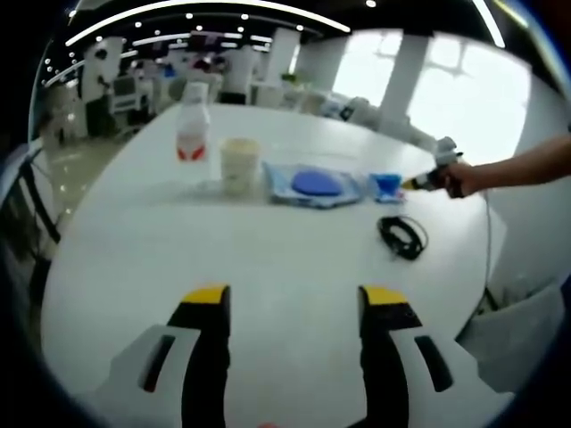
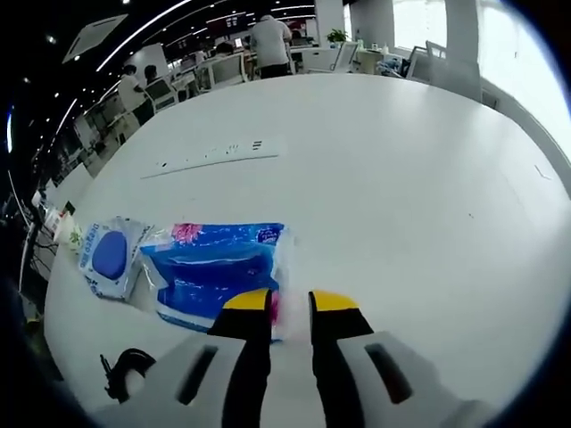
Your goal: Arrange the tabletop items into an orderly group along one side of the table until the central work area is clear of visible clutter.
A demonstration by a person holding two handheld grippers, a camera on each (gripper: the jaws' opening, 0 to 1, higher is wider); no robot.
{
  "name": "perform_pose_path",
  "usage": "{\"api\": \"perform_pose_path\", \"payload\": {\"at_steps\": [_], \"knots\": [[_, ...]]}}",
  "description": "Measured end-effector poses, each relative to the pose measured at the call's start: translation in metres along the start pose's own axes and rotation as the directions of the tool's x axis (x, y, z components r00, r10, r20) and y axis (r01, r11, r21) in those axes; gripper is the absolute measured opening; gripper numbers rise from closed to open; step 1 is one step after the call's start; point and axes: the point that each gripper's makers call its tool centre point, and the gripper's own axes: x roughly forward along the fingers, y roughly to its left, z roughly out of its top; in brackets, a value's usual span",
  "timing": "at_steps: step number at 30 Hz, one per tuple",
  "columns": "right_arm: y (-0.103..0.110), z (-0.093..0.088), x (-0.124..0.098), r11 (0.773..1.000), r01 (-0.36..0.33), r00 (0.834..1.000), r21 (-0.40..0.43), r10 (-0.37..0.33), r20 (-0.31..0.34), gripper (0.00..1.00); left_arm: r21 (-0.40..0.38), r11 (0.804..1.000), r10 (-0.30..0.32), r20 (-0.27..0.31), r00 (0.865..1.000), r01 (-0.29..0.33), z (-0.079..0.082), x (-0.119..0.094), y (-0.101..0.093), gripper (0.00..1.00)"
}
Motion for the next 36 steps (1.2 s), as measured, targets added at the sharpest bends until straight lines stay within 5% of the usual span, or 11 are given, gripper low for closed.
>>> {"api": "perform_pose_path", "payload": {"at_steps": [12, 15, 19, 22, 26, 36], "knots": [[0.022, 0.005, -0.020, 0.993, -0.114, 0.992, -0.001, 0.114, 0.055, 0.25, 0.022, 0.999, -0.034, 0.017, 0.999, 0.034, 0.005, 0.000, -0.010, 0.55], [0.035, 0.001, -0.031, 0.985, -0.140, 0.988, -0.101, 0.146, 0.057, 0.26, 0.024, 0.999, -0.038, 0.025, 0.999, 0.037, 0.007, -0.001, -0.011, 0.55], [0.049, -0.007, -0.040, 0.976, -0.174, 0.981, -0.129, 0.183, 0.058, 0.28, 0.023, 0.999, -0.035, 0.035, 0.999, 0.034, 0.009, -0.002, -0.010, 0.57], [0.061, -0.011, -0.035, 0.952, -0.238, 0.969, -0.193, 0.246, 0.020, 0.32, 0.024, 0.999, -0.047, 0.032, 0.998, 0.047, 0.009, -0.001, -0.012, 0.59], [0.103, -0.040, -0.044, 0.892, -0.313, 0.948, -0.325, 0.317, -0.042, 0.32, 0.059, 0.995, -0.079, 0.006, 0.997, 0.079, 0.003, 0.002, -0.024, 0.63], [0.146, -0.085, -0.057, 0.834, -0.351, 0.936, -0.425, 0.328, -0.129, 0.31, 0.077, 0.993, -0.093, 0.000, 0.996, 0.093, 0.002, 0.001, -0.028, 0.64]]}}
